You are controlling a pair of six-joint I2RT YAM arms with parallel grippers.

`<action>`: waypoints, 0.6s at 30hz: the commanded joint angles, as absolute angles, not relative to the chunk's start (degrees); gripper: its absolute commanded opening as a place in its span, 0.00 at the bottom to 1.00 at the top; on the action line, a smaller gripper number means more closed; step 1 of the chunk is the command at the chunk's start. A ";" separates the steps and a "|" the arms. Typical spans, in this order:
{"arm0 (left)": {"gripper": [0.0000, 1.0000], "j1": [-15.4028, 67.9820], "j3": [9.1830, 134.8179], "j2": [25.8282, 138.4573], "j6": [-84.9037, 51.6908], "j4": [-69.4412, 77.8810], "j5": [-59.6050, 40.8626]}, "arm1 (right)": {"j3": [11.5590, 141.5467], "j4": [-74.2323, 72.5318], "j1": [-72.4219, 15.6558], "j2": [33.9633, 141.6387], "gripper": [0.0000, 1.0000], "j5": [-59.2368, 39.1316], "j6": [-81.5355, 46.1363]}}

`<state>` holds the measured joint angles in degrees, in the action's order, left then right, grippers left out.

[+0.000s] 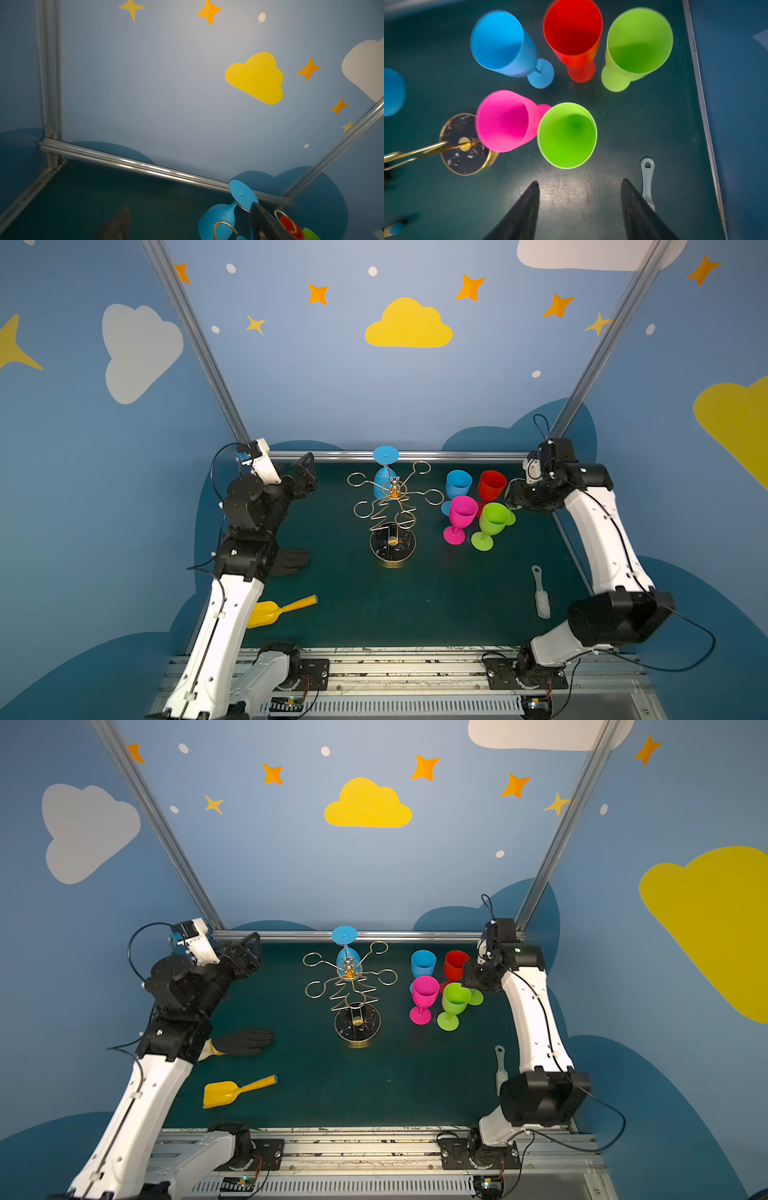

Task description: Take the wine glass off the wine glass rack

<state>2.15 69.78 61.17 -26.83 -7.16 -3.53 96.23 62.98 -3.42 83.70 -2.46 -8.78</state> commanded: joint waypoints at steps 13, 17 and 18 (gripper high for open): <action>0.78 -0.33 90.84 91.03 -37.26 -10.46 -41.05 | 76.29 43.46 -2.82 61.75 0.78 -12.39 -8.80; 0.78 1.97 95.00 95.23 -34.47 -12.08 -39.95 | 74.61 42.60 -2.84 60.80 0.78 -13.34 -9.55; 0.77 2.58 96.10 96.27 -33.93 -12.36 -39.43 | 74.45 42.42 -2.86 60.69 0.78 -13.56 -9.71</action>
